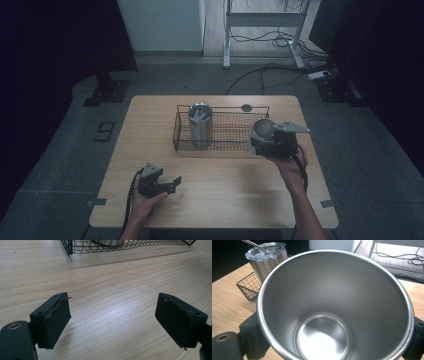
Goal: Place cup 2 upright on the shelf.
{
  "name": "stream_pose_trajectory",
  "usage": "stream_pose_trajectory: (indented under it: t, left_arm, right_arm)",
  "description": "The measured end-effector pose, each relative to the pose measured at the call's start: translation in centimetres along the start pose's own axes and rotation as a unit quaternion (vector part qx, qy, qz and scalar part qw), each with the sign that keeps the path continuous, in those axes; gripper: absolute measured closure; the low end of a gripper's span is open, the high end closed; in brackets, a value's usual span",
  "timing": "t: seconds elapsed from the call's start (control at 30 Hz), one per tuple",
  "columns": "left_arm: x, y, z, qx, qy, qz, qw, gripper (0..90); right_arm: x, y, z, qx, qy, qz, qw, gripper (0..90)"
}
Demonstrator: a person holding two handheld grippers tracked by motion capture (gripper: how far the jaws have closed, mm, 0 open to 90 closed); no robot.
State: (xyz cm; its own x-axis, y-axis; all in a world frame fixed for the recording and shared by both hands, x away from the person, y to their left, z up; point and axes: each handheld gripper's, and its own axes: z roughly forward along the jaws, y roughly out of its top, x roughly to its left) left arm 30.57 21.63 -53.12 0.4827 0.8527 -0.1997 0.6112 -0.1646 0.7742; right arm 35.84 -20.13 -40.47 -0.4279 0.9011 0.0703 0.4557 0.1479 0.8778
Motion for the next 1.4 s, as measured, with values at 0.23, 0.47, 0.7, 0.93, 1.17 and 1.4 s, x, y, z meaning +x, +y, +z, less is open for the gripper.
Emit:
stream_pose_trajectory:
  t: [0.23,0.47,0.7,0.93,1.17,1.4]
  left_arm:
    - [0.1,0.0,0.0,0.000,0.000,0.000,1.0000,12.9]
    - [0.0,-0.1,0.0,0.000,-0.002,0.000,1.0000,13.0]
    - [0.0,-0.1,0.0,0.000,-0.003,0.000,1.0000,12.9]
    - [-0.1,-0.1,-0.1,-0.001,-0.004,0.000,1.0000,13.0]
    - [-0.1,-0.1,-0.1,-0.001,-0.004,-0.001,1.0000,13.0]
    - [-0.1,-0.1,-0.1,0.000,-0.005,0.001,1.0000,13.0]
  right_arm:
    - [0.0,0.8,0.8,0.005,-0.003,-0.004,1.0000,7.8]
    - [0.0,1.5,1.4,0.004,-0.005,-0.006,1.0000,7.8]
    - [-0.1,2.1,1.7,0.003,-0.007,-0.007,0.9999,7.8]
    - [-0.2,2.6,2.2,0.006,-0.010,-0.008,0.9999,7.8]
    - [-0.2,3.2,2.7,0.008,-0.012,-0.011,0.9998,7.8]
    - [-0.3,3.5,3.5,0.013,-0.016,-0.012,0.9997,7.8]
